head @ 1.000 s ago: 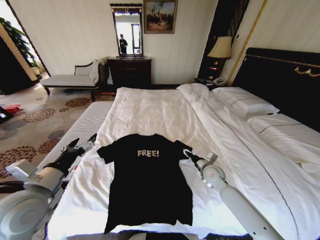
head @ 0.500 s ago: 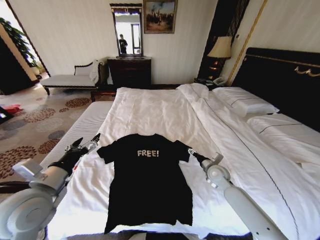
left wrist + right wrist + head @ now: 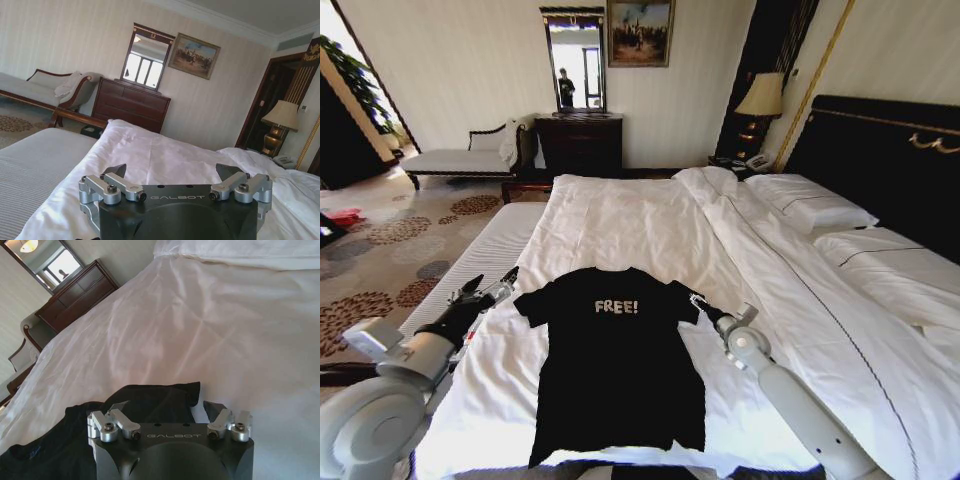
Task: Fold the clothes on the bed.
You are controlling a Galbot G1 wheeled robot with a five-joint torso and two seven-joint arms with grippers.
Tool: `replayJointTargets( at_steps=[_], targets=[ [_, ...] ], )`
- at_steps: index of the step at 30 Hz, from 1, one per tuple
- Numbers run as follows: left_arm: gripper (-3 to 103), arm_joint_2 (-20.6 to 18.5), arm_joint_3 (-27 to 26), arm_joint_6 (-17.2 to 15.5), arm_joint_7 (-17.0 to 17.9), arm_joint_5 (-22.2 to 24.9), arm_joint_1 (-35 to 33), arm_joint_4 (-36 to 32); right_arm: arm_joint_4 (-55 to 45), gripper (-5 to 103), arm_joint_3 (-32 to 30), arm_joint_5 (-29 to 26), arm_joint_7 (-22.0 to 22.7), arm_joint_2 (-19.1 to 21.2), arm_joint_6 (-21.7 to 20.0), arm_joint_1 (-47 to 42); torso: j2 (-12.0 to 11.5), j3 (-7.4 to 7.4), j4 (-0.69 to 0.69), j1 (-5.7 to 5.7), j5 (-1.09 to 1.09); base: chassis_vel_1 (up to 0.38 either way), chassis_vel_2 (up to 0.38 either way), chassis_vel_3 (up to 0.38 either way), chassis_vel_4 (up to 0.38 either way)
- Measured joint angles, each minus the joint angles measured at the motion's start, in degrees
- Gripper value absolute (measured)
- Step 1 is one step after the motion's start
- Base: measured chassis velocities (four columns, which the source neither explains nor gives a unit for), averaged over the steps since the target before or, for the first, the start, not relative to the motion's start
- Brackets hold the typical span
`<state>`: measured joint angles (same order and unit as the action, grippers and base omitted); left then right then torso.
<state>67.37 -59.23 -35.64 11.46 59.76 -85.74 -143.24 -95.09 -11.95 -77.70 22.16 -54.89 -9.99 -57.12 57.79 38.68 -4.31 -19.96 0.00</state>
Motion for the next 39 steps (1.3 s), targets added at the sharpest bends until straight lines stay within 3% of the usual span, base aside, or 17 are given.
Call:
replayJointTargets(
  at_steps=[1,3,7,12,16,18,19,21,31,39],
  targets=[
    [100,0.1,0.4,0.0,0.0,-0.2,0.0,0.0,0.2,75,0.1,0.0,-0.1,0.0,0.1,0.3,0.0,0.0,0.01,0.0,0.0,0.0,0.0,0.0,0.0],
    [100,0.2,0.5,0.0,0.0,-0.3,0.0,0.0,0.4,75,0.1,0.0,-0.2,0.0,0.2,0.4,0.0,0.0,0.01,0.0,0.0,0.0,0.0,0.0,0.0],
    [100,0.3,0.8,0.1,-0.1,-0.3,0.2,0.0,1.0,52,0.5,0.2,-0.3,0.0,0.3,0.8,0.0,0.0,0.0,0.0,0.0,0.0,0.0,0.0,0.0],
    [100,0.4,0.8,0.1,-0.1,-0.3,0.3,0.0,1.0,41,0.7,0.4,-0.4,0.0,0.4,1.0,0.0,0.0,0.0,0.0,0.0,0.0,0.0,0.0,0.0],
    [100,0.6,1.1,0.1,0.0,-0.5,0.4,0.0,1.2,20,0.9,1.2,-0.4,0.1,1.1,1.4,0.0,0.0,0.0,0.0,0.0,0.0,0.0,0.0,0.0],
    [100,0.6,1.2,0.1,0.0,-0.6,0.4,0.0,1.2,20,0.9,1.4,-0.4,0.1,1.3,1.5,0.0,0.0,0.01,0.0,0.0,0.0,0.0,0.0,0.0],
    [100,0.6,1.2,0.1,0.0,-0.6,0.4,0.0,1.0,9,0.9,1.6,-0.4,0.3,1.5,1.6,0.0,0.0,0.01,0.0,0.0,0.0,0.0,0.0,0.0],
    [100,0.6,1.3,0.1,0.0,-0.6,0.5,0.0,0.2,4,0.9,1.9,-0.5,0.6,1.8,1.6,0.0,0.0,0.0,0.0,0.0,0.0,0.0,0.0,0.0],
    [100,0.7,1.3,0.2,0.0,-0.8,0.7,0.0,-5.2,0,4.5,3.7,-1.7,1.4,3.4,1.6,0.0,0.0,0.01,0.0,-0.01,0.0,0.0,0.0,0.0],
    [100,0.6,0.5,0.2,0.1,-0.9,0.3,0.0,-4.0,0,10.6,5.9,-6.2,0.1,6.0,4.0,0.0,0.0,0.01,-0.01,-0.01,0.0,0.0,0.0,0.0]
  ],
)
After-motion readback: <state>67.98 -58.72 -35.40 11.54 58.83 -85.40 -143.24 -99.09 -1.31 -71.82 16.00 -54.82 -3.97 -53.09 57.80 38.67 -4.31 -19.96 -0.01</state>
